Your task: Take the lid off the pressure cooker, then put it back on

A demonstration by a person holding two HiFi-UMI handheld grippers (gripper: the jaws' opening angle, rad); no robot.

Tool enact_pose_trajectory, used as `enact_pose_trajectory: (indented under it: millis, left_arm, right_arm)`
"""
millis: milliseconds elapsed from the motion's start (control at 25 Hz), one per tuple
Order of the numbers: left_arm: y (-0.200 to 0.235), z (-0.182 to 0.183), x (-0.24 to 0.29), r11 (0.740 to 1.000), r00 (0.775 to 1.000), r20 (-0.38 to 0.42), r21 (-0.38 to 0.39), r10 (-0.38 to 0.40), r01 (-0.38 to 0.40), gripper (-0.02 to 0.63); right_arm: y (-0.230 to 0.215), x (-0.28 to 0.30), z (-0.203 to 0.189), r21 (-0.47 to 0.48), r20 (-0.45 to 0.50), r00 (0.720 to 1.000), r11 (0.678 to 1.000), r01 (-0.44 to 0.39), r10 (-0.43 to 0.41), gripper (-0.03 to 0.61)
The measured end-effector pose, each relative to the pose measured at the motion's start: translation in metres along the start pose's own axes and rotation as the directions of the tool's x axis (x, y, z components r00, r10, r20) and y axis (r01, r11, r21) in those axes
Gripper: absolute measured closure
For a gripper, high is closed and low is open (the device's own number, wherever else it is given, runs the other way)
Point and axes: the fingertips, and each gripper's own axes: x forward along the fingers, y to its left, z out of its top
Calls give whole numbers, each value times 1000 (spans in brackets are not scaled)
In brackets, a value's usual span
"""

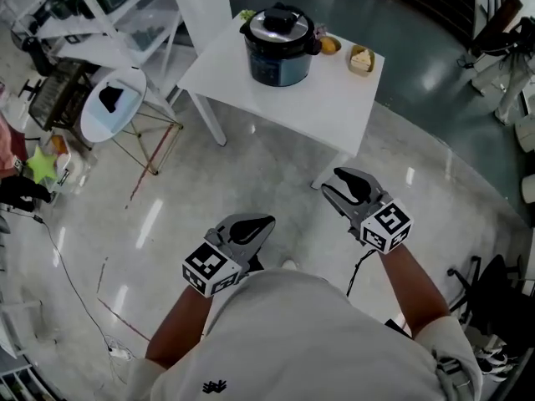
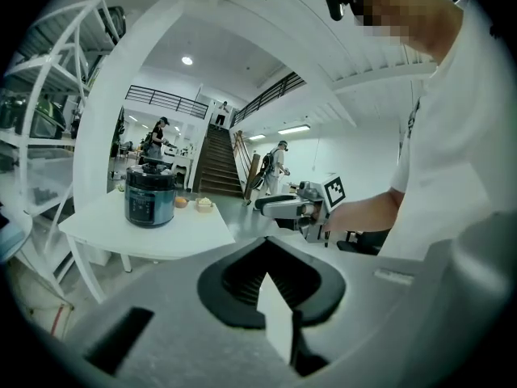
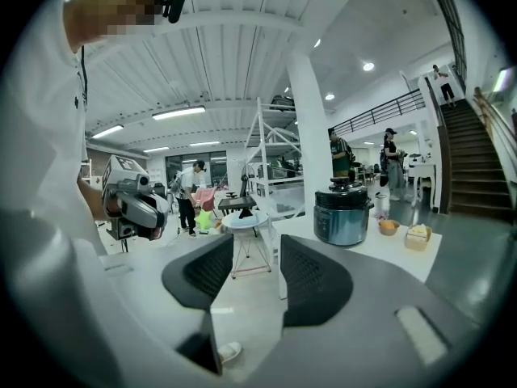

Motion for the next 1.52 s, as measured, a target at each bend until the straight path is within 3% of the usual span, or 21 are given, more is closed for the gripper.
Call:
enact_pose_trajectory:
  millis: [360,640,1040,1520]
  left_arm:
    - [99,42,-12,986,987,-50,69,-151,155,607]
    - [175,48,-30,979,980,-62,61,-189,193,607]
    - [237,73,-5,993,992,-42,-3,-121,121,607]
    - [285,120,56,996,997,23,-48,77,-76,607]
  right_arm:
    - [-63,81,58,-7,10,991,991,135,-135,374]
    - [-107,144,87,-26,28,979,979,201,-201,370]
    - [-197,205,119,-66,23,983,981,183,-182,348]
    - [-314,298,158,-158,-18,1000,987,13,-16,302]
